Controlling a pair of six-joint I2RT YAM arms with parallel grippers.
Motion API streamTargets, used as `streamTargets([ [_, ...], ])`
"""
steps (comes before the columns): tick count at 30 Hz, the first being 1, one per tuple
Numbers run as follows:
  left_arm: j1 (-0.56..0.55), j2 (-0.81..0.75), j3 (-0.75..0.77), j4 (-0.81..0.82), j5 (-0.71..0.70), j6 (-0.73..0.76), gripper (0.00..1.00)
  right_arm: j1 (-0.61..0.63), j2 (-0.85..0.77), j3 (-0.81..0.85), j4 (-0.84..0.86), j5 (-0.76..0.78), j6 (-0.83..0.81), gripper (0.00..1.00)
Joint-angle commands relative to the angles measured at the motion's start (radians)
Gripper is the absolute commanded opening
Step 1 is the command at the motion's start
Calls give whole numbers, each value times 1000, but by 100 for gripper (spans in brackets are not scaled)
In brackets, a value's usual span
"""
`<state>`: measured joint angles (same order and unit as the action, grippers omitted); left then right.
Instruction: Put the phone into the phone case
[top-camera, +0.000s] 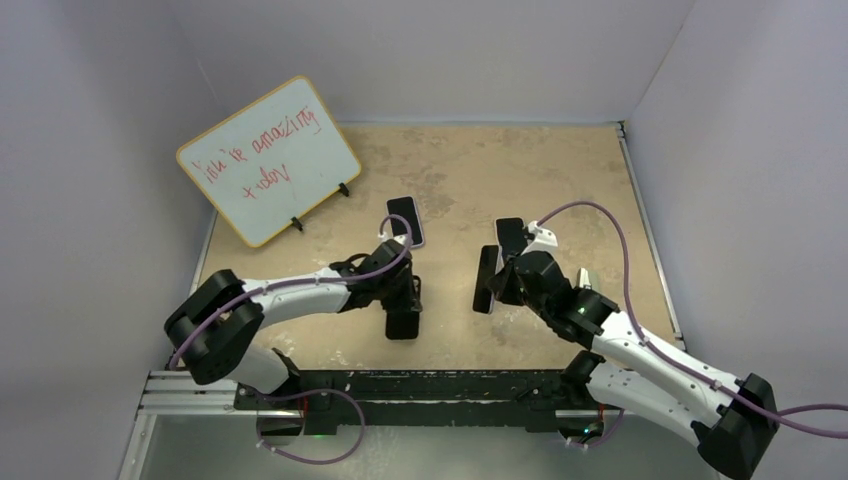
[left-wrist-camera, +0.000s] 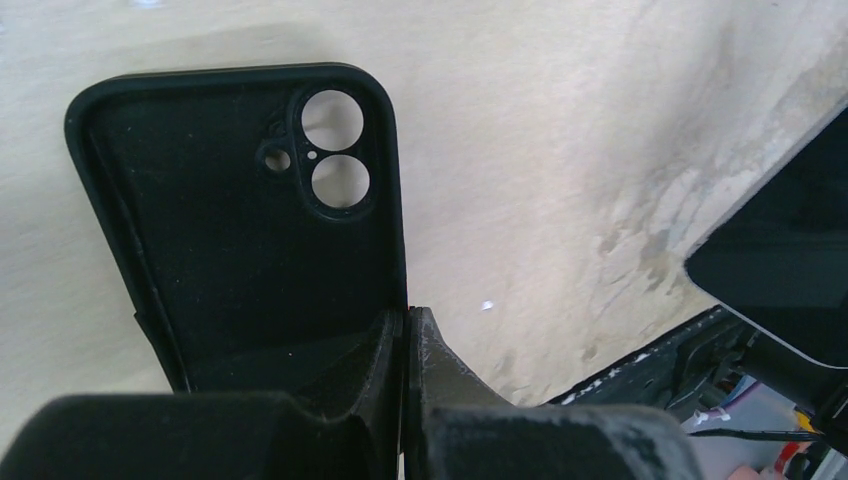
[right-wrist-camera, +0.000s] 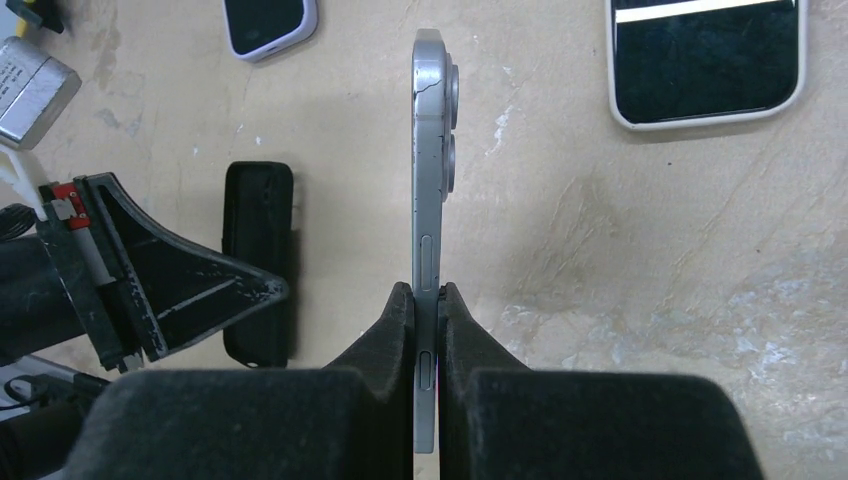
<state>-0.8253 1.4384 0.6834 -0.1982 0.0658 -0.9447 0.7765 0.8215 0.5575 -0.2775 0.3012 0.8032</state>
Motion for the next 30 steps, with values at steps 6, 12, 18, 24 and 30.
streamTargets([
  [6,-38,86,111,135,39,5,31,-6,-37,-4,24,19,21,0],
  [12,3,32,189,15,11,111,57,-6,-30,-2,54,-61,40,0],
  [18,211,-101,88,57,196,195,58,-6,-6,-4,154,-158,65,0],
  [24,392,-149,-10,65,362,264,56,-6,75,-46,328,-299,143,0],
  [30,486,-146,-155,268,564,205,53,0,182,-69,483,-379,207,0],
])
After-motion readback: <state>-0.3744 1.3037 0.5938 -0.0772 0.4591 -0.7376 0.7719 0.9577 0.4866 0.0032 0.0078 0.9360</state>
